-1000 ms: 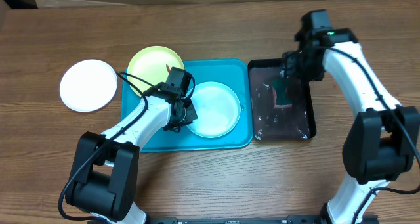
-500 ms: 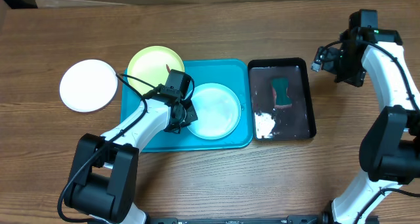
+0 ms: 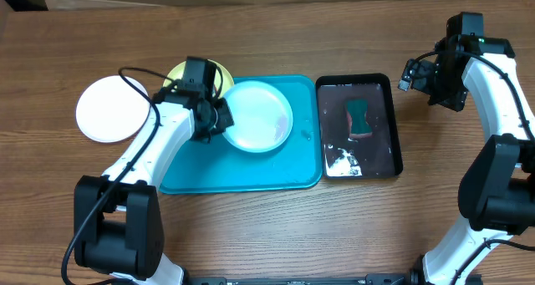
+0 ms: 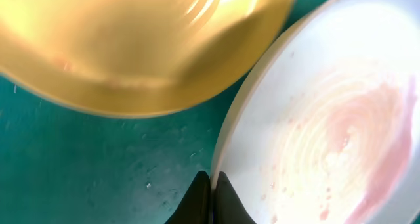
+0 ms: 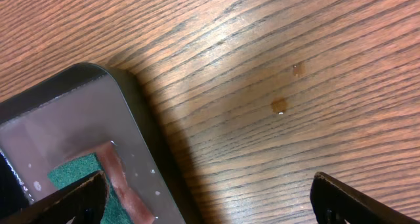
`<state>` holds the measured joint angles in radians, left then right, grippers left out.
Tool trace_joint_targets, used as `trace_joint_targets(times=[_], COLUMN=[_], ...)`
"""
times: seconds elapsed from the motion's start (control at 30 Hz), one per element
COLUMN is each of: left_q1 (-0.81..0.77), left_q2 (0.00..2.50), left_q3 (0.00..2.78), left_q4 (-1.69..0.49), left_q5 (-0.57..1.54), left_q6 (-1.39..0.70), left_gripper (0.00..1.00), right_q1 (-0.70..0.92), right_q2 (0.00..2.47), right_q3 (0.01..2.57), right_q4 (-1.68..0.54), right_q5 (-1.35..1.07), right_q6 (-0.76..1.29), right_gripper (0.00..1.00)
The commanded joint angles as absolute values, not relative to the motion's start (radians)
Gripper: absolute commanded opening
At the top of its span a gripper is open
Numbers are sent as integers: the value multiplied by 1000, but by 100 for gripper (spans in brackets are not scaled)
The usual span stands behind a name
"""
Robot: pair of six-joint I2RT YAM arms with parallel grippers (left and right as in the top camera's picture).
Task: Clean dirty plates on tray and stack at the side
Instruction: 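Lift the light blue plate with the left gripper and tilt it over the black tray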
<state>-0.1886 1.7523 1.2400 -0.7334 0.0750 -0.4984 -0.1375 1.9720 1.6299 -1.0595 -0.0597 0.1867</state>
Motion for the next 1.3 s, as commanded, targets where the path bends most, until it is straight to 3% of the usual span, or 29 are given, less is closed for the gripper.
trace_joint_targets(times=[0.0, 0.33, 0.47, 0.83, 1.27], left_q1=[-192, -279, -366, -675, -1049], left_q2=[1744, 1742, 1742, 1742, 1742], left_q3=[1316, 1433, 1465, 1593, 1614], left_q4=[-736, -721, -704, -706, -669], left_q5=[143, 197, 93, -409, -1174], left_q6=[-418, -414, -414, -350, -133], left_gripper=[4, 4, 4, 4, 4], right_q1=[-141, -141, -141, -141, -141], right_q2=[1956, 1956, 1956, 1956, 1956], right_q3=[1640, 1640, 1640, 1640, 1640], right_q4=[-1056, -1056, -1056, -1056, -1056], right_q5=[-53, -53, -53, -53, -53], right_q6=[194, 194, 194, 194, 194], right_gripper=[100, 100, 100, 100, 100])
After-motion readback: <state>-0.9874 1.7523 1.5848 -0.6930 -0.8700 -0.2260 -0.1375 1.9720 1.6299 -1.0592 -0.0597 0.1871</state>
